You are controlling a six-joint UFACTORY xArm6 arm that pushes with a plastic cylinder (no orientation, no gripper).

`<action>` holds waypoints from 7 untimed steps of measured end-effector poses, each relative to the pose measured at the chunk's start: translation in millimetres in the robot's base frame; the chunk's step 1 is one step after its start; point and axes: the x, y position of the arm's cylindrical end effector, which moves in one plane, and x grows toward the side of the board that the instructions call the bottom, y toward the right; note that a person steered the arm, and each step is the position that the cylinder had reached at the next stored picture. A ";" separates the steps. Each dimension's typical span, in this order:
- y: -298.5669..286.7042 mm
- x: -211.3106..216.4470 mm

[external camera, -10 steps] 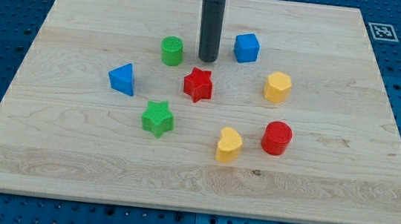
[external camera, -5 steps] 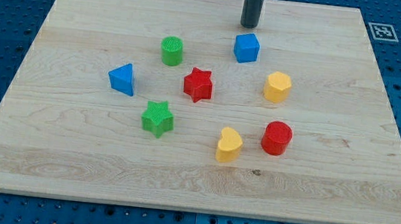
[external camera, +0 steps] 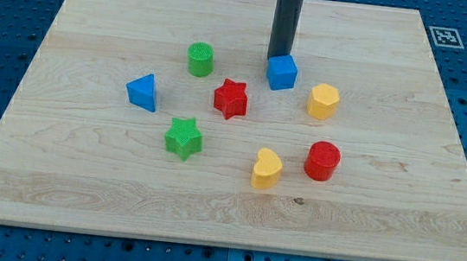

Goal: Slide the blue cube down and left a bit

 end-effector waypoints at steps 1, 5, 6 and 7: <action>-0.1 -0.2; 49.4 32.5; 40.7 32.5; 15.7 32.5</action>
